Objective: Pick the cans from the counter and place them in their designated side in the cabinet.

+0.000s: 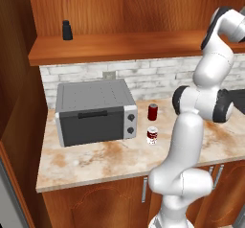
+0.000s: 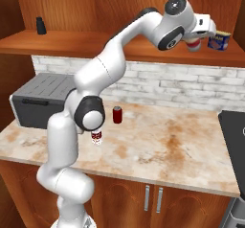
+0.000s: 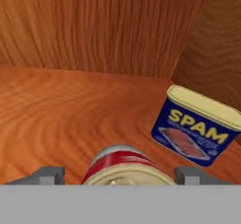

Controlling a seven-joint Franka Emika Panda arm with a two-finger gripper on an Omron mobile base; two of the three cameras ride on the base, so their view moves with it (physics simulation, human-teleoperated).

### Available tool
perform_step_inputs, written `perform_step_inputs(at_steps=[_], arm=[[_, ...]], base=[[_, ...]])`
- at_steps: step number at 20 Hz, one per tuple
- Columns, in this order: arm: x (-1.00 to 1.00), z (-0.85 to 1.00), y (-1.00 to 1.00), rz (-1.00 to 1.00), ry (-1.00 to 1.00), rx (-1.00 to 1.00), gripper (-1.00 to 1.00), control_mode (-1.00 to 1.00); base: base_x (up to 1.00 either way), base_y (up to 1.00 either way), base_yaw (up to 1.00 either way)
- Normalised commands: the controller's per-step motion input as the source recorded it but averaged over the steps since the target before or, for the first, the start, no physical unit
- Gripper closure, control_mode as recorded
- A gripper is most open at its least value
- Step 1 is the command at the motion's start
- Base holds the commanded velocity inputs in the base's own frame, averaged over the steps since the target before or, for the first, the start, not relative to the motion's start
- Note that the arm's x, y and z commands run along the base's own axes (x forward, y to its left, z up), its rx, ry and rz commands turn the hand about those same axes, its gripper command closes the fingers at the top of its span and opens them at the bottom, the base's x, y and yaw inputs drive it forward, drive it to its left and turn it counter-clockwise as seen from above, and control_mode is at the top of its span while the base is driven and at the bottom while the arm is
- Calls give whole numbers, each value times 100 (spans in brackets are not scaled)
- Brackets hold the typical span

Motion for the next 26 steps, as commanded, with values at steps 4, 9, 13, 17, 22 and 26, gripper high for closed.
perform_step_inputs(at_steps=[4, 9, 13, 17, 22, 26], arm=[[31, 0, 0, 2, -9, 0, -100, -100], [41, 0, -2, 4, -12, 0, -100, -100], [26, 0, -15, 7, -16, 0, -100, -100], [5, 0, -31, 8, -18, 0, -100, -100], [2, 11, -17, 9, -19, 0, -100, -100], [2, 19, -4, 9, -18, 0, -100, -100]], base=[[0, 0, 0], [0, 0, 0], [0, 0, 0], [0, 0, 0], [0, 0, 0], [0, 0, 0]])
